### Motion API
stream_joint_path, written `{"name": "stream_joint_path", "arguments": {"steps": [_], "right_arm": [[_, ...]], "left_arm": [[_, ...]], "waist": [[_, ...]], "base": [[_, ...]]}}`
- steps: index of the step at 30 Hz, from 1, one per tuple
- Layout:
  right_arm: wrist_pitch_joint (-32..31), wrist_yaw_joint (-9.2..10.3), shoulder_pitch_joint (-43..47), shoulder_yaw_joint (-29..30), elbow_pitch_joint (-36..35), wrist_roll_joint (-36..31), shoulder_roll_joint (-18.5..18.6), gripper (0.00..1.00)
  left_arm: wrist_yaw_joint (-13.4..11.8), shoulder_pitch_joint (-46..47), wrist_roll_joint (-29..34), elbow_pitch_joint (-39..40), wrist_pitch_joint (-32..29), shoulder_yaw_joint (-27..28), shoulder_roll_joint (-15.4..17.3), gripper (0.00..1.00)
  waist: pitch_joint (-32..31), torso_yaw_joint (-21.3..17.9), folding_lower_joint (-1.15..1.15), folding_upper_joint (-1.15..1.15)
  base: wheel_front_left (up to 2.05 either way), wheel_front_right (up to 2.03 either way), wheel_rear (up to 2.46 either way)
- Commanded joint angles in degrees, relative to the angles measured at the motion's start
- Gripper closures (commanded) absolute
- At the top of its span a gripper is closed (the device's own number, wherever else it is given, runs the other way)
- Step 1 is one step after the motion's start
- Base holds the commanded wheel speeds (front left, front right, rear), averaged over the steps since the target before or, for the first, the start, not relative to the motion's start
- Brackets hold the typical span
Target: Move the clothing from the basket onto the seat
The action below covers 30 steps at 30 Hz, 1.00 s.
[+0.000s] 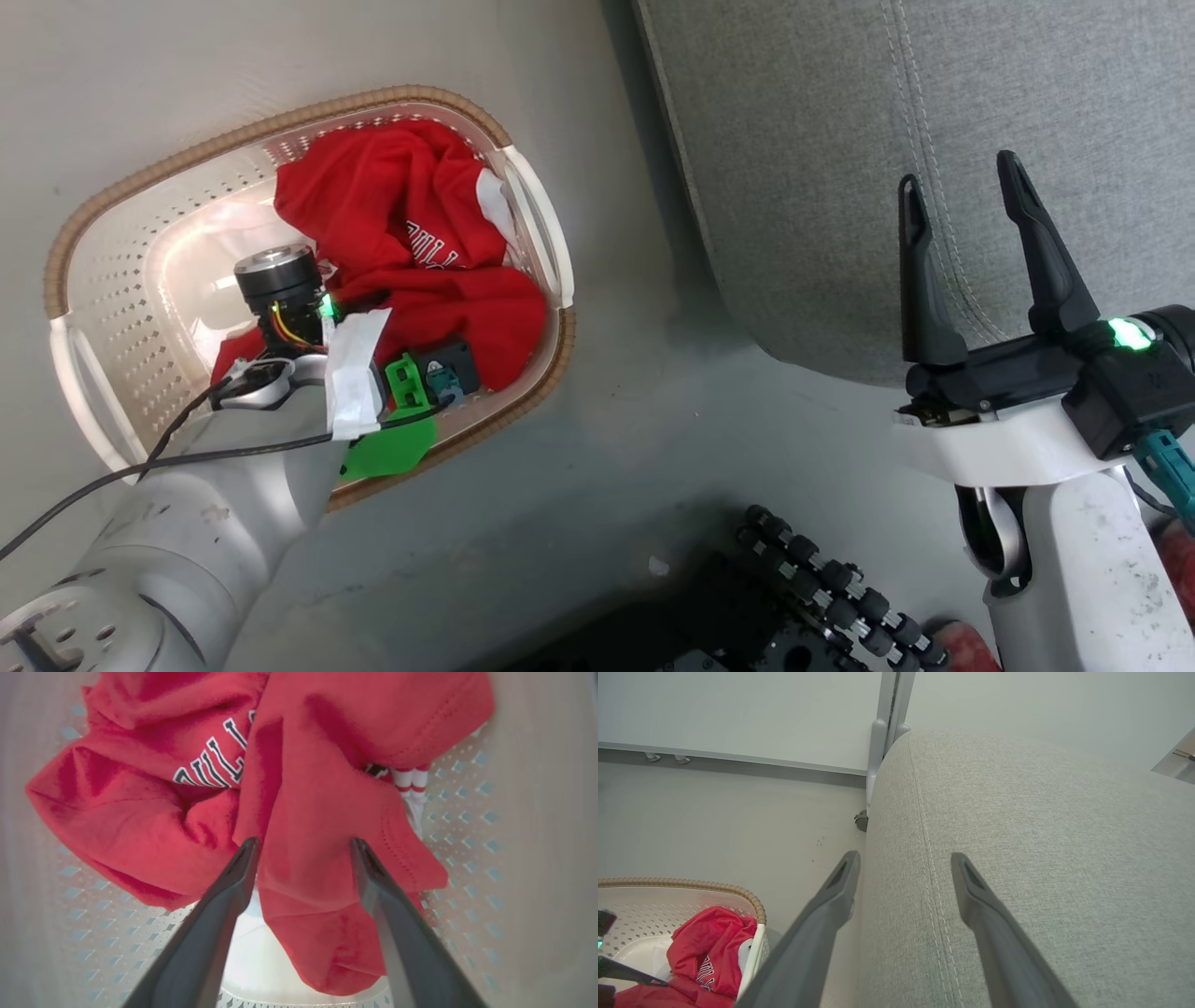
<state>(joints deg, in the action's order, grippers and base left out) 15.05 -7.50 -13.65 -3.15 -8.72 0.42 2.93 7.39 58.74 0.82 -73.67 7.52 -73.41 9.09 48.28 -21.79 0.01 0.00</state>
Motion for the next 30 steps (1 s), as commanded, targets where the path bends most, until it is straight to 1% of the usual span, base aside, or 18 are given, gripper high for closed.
{"name": "stream_joint_path", "arguments": {"steps": [1, 7, 8, 9, 11, 14, 20, 26, 30], "right_arm": [[0.19, 0.02, -1.07, -0.38, 0.09, 0.40, -0.04, 0.00], [0.19, 0.02, -1.23, -0.28, 0.17, 1.32, -0.03, 0.00], [0.19, 0.02, -1.11, -0.21, 0.23, 1.42, -0.04, 0.00], [0.19, 0.02, -1.02, -0.26, 0.35, 1.44, -0.05, 0.00], [0.19, 0.02, -0.91, -0.41, 0.73, 1.66, -0.03, 0.00], [0.19, 0.02, -1.19, -0.25, 1.32, 2.38, -0.02, 0.00], [0.19, 0.02, -1.66, 0.39, 1.84, 1.96, -0.02, 0.00], [0.19, 0.02, -1.03, 2.20, 2.49, 0.57, 0.03, 0.00], [0.19, 0.02, -0.02, 3.99, 2.76, 0.22, 0.03, 0.00]], "left_arm": [[0.11, -0.53, 0.88, -0.15, -0.54, -0.03, 0.91, 0.00], [0.12, -0.58, 2.60, -0.18, -3.08, -0.06, 1.67, 0.00], [0.12, -0.50, 2.78, -0.19, -3.46, -0.03, 1.57, 0.56], [0.12, -0.48, 3.19, -0.19, -3.67, -0.04, 1.42, 1.00], [0.12, -0.15, 4.24, -0.18, -2.30, -0.05, 1.26, 1.00], [0.12, -0.45, 3.24, -0.20, -0.63, -0.04, 1.22, 1.00], [0.12, -0.62, -1.46, -0.02, 1.09, -0.05, -0.09, 1.00], [0.12, -2.78, -11.90, 2.73, 3.73, 0.78, -1.94, 1.00], [0.12, -5.57, -18.90, 4.72, 5.96, 3.72, -2.60, 1.00]], "waist": [[1.05, -1.09, -0.01, 0.00], [2.64, -1.87, -0.01, 0.00], [2.83, -1.77, -0.01, 0.00], [2.91, -1.68, -0.01, 0.00], [2.94, -1.54, -0.01, 0.00], [2.43, -1.51, -0.01, 0.00], [-0.84, -0.15, -0.01, 0.00], [-7.86, 3.30, -0.01, 0.00], [-13.83, 6.06, -0.01, 0.00]], "base": [[0.00, 0.00, 0.00], [0.00, 0.00, 0.00], [0.00, 0.00, 0.00], [0.00, 0.00, 0.00], [0.00, 0.00, 0.00], [0.00, 0.00, 0.00], [0.00, 0.00, 0.00], [0.00, 0.00, 0.00], [0.00, 0.00, 0.00]]}}
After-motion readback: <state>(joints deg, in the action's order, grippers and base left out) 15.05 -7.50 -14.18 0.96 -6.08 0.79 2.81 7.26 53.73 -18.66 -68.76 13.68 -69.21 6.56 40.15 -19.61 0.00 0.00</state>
